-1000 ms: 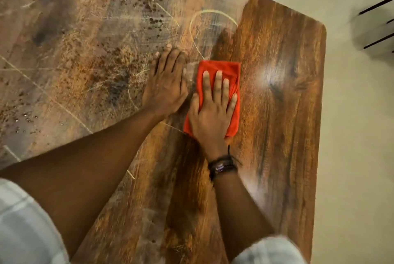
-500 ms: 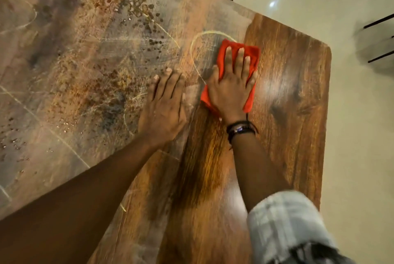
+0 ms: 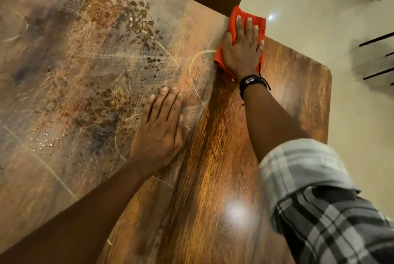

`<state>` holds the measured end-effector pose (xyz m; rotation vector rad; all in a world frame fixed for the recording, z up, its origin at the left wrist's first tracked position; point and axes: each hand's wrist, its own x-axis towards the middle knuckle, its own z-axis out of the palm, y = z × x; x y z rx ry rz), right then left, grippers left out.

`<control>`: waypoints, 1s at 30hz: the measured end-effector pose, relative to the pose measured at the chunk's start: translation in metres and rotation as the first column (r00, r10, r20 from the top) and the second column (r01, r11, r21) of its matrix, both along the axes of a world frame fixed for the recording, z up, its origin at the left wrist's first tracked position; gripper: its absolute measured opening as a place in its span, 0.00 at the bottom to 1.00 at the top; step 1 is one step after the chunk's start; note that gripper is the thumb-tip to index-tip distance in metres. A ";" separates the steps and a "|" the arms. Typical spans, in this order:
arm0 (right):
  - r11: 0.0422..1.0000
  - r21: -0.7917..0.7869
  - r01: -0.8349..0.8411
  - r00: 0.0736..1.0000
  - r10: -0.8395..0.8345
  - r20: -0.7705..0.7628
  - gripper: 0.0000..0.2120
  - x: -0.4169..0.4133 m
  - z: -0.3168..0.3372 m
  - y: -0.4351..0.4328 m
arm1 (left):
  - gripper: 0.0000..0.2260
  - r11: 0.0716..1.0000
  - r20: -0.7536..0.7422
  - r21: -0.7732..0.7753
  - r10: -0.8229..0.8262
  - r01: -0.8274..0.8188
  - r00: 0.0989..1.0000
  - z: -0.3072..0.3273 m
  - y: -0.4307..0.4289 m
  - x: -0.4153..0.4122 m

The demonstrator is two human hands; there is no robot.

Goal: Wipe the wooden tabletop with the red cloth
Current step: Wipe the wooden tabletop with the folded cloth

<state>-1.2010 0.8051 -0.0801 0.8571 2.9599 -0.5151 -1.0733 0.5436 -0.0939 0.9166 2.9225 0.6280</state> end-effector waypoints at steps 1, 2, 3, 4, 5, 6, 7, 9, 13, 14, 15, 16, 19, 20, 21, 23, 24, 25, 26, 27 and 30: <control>1.000 0.002 -0.011 1.000 0.011 0.000 0.28 0.011 0.000 0.005 | 0.24 1.000 -0.002 -0.002 0.003 -0.003 1.000 -0.001 0.000 -0.001; 1.000 0.003 -0.004 1.000 0.004 0.001 0.27 0.021 0.001 0.014 | 0.24 1.000 0.001 -0.007 0.007 -0.007 1.000 -0.001 0.000 -0.001; 1.000 0.010 0.020 1.000 -0.020 -0.002 0.27 0.030 0.003 0.027 | 0.24 1.000 0.009 -0.012 0.010 -0.010 1.000 -0.002 -0.001 -0.001; 0.998 0.023 0.054 0.999 -0.054 -0.001 0.27 0.037 0.006 0.043 | 0.24 1.000 0.014 -0.019 0.009 -0.009 1.000 -0.003 -0.001 -0.001; 0.995 0.038 0.093 0.996 -0.093 0.010 0.27 0.044 0.009 0.061 | 0.24 1.000 0.013 -0.025 0.005 -0.004 1.000 -0.002 -0.001 -0.001; 0.990 0.057 0.127 0.991 -0.129 0.034 0.27 0.049 0.013 0.078 | 0.24 1.000 0.008 -0.027 0.001 0.000 1.000 -0.002 -0.001 -0.001; 0.986 0.073 0.152 0.986 -0.157 0.062 0.28 0.052 0.016 0.090 | 0.24 1.000 0.000 -0.028 -0.002 0.002 1.000 -0.001 0.000 -0.001; 0.981 0.064 0.181 0.978 -0.187 0.090 0.28 0.051 0.017 0.097 | 0.24 1.000 -0.012 -0.031 -0.001 0.001 1.000 0.000 0.000 0.000; 0.986 0.028 0.163 0.985 -0.164 0.053 0.28 0.021 0.007 0.051 | 0.24 0.999 -0.007 -0.050 0.002 -0.003 1.000 0.001 0.000 0.001; 0.991 0.028 0.128 0.991 -0.129 0.041 0.27 0.012 0.005 0.034 | 0.24 0.999 -0.007 -0.049 0.001 -0.001 1.000 0.001 0.000 0.001; 0.996 0.024 0.086 0.996 -0.087 0.031 0.26 0.004 0.003 0.018 | 0.24 0.999 -0.004 -0.044 0.000 -0.001 1.000 0.001 0.001 0.000; 0.999 0.020 0.046 0.999 -0.047 0.022 0.25 -0.002 0.002 0.004 | 0.24 0.999 0.001 -0.038 -0.001 0.001 1.000 0.002 0.001 0.000; 1.000 -0.009 -0.001 0.999 0.000 -0.036 0.26 -0.006 -0.001 -0.014 | 0.25 1.000 0.027 -0.027 -0.009 0.010 1.000 0.002 0.000 0.000; 1.000 -0.024 0.011 0.998 -0.013 -0.060 0.27 -0.005 -0.002 -0.012 | 0.25 1.000 0.037 -0.022 -0.010 0.011 0.999 0.002 0.000 0.000; 0.999 -0.030 0.042 0.996 -0.044 -0.073 0.29 -0.002 -0.004 -0.007 | 0.25 1.000 0.046 -0.016 -0.013 0.014 0.999 0.003 0.000 0.000; 0.990 -0.018 0.137 0.989 -0.138 -0.058 0.32 0.001 -0.006 0.000 | 0.25 1.000 0.050 -0.002 -0.015 0.015 0.999 0.004 -0.001 0.001; 0.983 -0.011 0.185 0.981 -0.186 -0.047 0.34 0.000 -0.006 0.002 | 0.25 1.000 0.047 0.004 -0.013 0.013 0.999 0.004 -0.001 0.001; 0.972 -0.006 0.233 0.972 -0.233 -0.042 0.34 -0.002 -0.006 0.001 | 0.25 1.000 0.043 0.010 -0.012 0.012 0.999 0.004 0.000 0.001; 0.960 -0.005 0.281 0.959 -0.281 -0.035 0.34 -0.004 -0.005 -0.001 | 0.24 1.000 0.040 0.014 -0.015 0.014 0.999 0.003 0.000 0.000; 0.948 -0.005 0.320 0.947 -0.320 -0.021 0.34 -0.006 -0.003 -0.003 | 0.24 1.000 0.039 0.015 -0.019 0.018 0.999 0.002 -0.001 0.000; 0.948 -0.025 0.317 0.948 -0.317 0.026 0.30 -0.008 0.001 -0.006 | 0.24 1.000 0.020 0.016 -0.023 0.023 1.000 -0.001 -0.002 0.000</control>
